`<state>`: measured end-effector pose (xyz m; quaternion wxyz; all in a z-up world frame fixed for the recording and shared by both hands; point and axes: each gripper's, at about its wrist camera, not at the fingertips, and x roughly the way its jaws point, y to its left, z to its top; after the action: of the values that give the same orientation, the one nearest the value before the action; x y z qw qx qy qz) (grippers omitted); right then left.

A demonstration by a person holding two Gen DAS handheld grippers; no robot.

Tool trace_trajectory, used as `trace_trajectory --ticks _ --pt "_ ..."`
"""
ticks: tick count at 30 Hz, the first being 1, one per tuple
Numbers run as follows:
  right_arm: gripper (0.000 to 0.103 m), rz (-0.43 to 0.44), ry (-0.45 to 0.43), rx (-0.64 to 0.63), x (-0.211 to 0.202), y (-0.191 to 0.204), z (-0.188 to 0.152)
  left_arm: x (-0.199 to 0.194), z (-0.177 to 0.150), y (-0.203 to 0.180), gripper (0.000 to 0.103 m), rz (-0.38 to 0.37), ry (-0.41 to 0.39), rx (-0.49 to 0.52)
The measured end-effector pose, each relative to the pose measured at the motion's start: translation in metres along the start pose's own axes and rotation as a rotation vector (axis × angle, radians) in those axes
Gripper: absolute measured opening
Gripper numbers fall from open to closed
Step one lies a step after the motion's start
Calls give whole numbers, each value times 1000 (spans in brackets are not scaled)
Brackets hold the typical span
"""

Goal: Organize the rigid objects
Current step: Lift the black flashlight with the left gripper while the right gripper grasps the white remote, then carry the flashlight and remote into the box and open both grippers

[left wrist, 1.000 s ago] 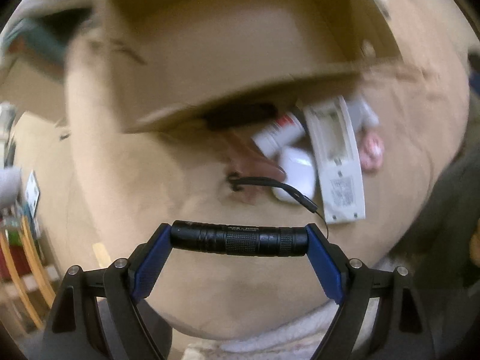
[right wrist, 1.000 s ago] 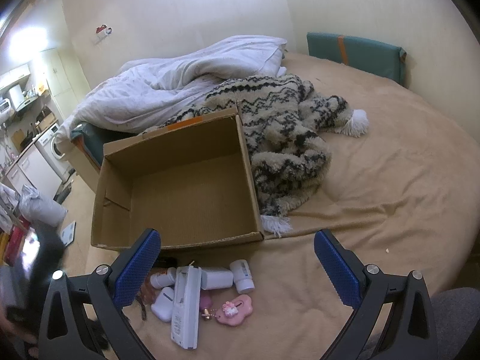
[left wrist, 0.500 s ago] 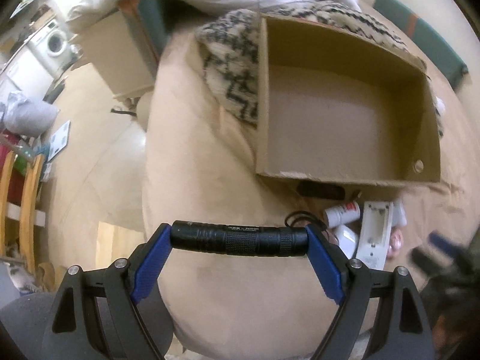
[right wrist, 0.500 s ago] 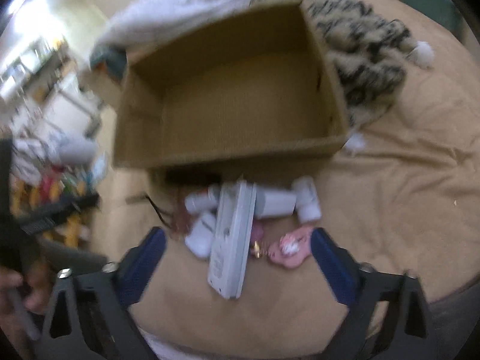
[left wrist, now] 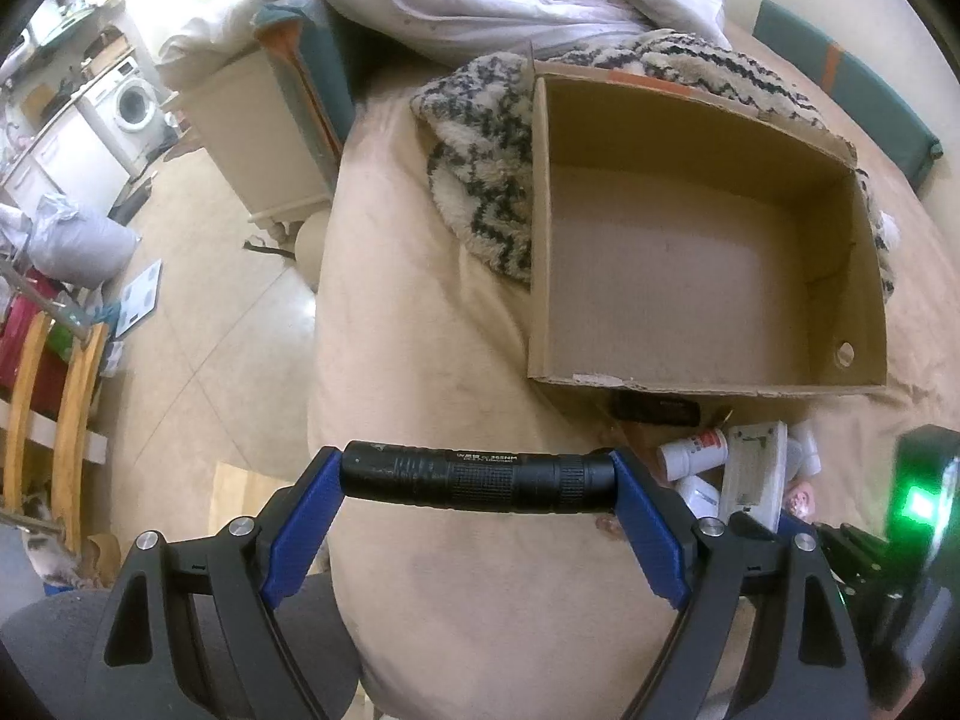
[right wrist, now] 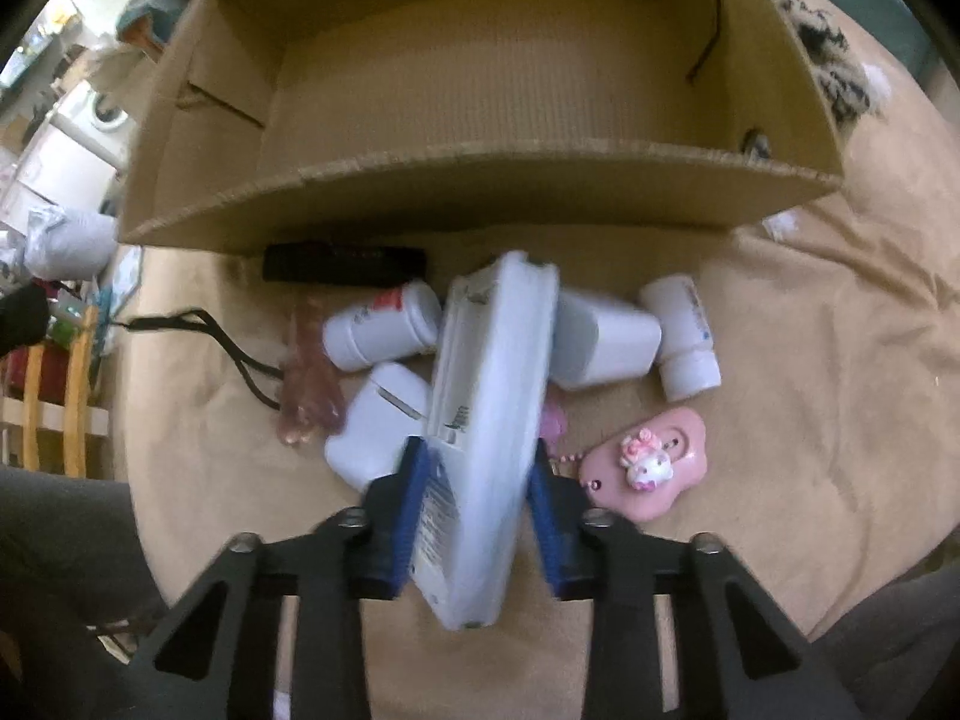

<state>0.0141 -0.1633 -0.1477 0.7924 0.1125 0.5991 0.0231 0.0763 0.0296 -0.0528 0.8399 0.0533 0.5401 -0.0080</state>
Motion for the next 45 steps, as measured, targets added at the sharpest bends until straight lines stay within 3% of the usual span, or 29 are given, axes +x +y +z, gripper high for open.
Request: trace_trajectory --ticks 10,18,26,31,37,41,45 --pt "23 66 -59 2 -43 -27 -22 -4 -1 -10 86 2 -26 23" --pt "22 151 -223 -18 -107 -49 -2 -26 1 5 86 19 -109 -50" --pt "23 209 -329 -33 -152 -65 31 -81 21 13 86 -18 -243 -103" --pt "23 232 -373 -46 -163 -70 56 -122 49 15 86 -9 -373 -129" --pt "23 249 -415 -57 -167 -69 89 -140 82 6 86 -30 -437 -132" --pt "23 251 -410 -49 -152 -69 110 -123 98 -13 86 -30 -421 -105" --pt "23 242 -384 -37 -126 -71 129 -84 107 -39 86 19 -404 -77"
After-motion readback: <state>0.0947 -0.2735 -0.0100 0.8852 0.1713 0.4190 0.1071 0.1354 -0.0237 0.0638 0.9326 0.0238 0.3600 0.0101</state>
